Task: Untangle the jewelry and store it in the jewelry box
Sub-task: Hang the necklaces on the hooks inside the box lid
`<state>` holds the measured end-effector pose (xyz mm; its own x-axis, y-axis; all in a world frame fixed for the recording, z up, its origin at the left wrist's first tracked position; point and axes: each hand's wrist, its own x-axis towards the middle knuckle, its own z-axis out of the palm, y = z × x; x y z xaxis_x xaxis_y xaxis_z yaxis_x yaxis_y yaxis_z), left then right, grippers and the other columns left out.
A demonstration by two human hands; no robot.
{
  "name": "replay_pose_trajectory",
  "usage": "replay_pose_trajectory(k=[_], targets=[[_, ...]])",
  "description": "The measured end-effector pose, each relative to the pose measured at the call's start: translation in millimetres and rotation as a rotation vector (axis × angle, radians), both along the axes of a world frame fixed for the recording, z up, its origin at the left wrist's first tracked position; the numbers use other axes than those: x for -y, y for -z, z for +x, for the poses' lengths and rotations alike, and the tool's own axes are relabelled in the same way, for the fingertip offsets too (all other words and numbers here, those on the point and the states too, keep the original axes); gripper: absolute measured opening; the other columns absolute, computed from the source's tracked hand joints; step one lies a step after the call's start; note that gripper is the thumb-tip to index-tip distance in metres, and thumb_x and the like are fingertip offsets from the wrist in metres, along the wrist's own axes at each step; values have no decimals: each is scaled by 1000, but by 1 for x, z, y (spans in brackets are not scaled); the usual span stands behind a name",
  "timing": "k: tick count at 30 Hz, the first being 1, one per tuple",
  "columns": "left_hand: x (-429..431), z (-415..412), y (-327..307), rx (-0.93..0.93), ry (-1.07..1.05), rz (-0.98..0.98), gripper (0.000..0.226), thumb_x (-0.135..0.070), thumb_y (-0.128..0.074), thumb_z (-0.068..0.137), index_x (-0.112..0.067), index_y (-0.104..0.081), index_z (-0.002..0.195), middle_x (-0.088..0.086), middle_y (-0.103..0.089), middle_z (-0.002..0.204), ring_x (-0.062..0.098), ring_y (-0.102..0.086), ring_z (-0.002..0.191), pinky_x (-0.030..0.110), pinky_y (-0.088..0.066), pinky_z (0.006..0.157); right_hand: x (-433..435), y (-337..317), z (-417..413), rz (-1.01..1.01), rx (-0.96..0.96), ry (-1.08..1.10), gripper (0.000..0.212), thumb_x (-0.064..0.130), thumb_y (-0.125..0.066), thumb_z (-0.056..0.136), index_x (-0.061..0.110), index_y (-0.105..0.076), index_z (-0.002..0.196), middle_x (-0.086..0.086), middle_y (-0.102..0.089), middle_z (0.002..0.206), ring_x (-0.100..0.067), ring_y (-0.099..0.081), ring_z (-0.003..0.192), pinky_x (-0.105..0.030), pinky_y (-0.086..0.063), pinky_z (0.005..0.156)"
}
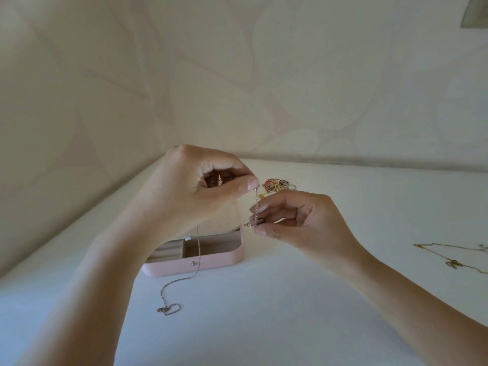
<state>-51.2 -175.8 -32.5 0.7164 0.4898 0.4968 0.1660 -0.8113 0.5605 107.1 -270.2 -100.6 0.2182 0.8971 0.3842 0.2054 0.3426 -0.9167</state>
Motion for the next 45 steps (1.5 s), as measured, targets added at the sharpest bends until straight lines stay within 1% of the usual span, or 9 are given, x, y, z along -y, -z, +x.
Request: replay_pose_trajectory(k=[4, 7, 11, 17, 22, 27, 40, 42, 45], targets=[[0, -1, 0, 7, 8, -1, 7, -32, -71, 77, -27, -74, 73, -2, -63, 63, 17, -49, 55, 12, -33, 48, 2, -2, 0, -11, 3, 15, 29, -7, -75, 71, 17, -70, 87, -4, -73, 82, -14, -69, 75, -21, -53, 74], [-1, -1, -1, 16, 12, 10, 7, -31, -71, 78, -27, -73, 72, -9, -58, 57, 8, -44, 49, 8, -31, 46, 2, -3, -1, -29, 0, 20, 32, -5, -76, 70, 19, -70, 91, -4, -73, 81, -16, -68, 74, -21, -52, 75], [-1, -2, -2, 25, -1, 4, 7, -31, -70, 78, -28, -73, 72, -12, -61, 59, 4, -47, 51, 7, -33, 48, 1, -3, -1, -35, -7, 25, 32, -4, -77, 70, 19, -70, 91, -3, -73, 81, -15, -68, 73, -20, -52, 75], [-1, -1, -1, 17, -14, 4, 7, -34, -70, 77, -29, -73, 72, -4, -66, 68, 20, -54, 61, 13, -37, 50, 2, -5, -1, -34, -27, 19, 31, -4, -77, 69, 14, -69, 92, -4, -73, 81, -14, -68, 73, -19, -52, 73], [-1, -1, -1, 19, 2, 1, 8, -35, -70, 76, -30, -72, 71, -2, -66, 68, 22, -55, 62, 24, -39, 52, 2, -5, 0, -39, -40, 4, 31, -5, -77, 68, 14, -69, 91, -5, -74, 81, -16, -69, 75, -20, -53, 75], [-1, -1, -1, 16, -6, 0, 7, -33, -70, 76, -30, -73, 71, -5, -65, 67, 19, -54, 62, 14, -37, 52, 3, -6, 1, -26, -54, -3, 29, 5, -78, 63, 15, -70, 89, -5, -74, 81, -15, -69, 75, -19, -52, 73], [0, -1, -2, 48, 10, 40, 11, -38, -68, 74, -29, -73, 71, -3, -67, 67, 19, -55, 59, 19, -38, 50, 3, -5, 3, -11, -44, -1, 28, 9, -78, 63, 13, -70, 89, -7, -74, 84, -17, -70, 77, -21, -53, 76], [0, -1, -2, 44, 10, 31, 8, -34, -69, 76, -29, -72, 71, -6, -68, 67, 14, -58, 58, 15, -38, 50, 2, -4, 2, -13, -45, 1, 28, 9, -78, 63, 13, -70, 89, -7, -74, 84, -17, -70, 77, -21, -53, 76], [1, -1, -3, 58, 56, -62, 8, -20, -70, 81, -27, -70, 77, -25, -66, 65, -7, -61, 62, 1, -39, 55, 2, -4, 2, -10, -51, -1, 27, 8, -78, 63, 14, -70, 88, -7, -74, 83, -16, -70, 76, -20, -53, 75]])
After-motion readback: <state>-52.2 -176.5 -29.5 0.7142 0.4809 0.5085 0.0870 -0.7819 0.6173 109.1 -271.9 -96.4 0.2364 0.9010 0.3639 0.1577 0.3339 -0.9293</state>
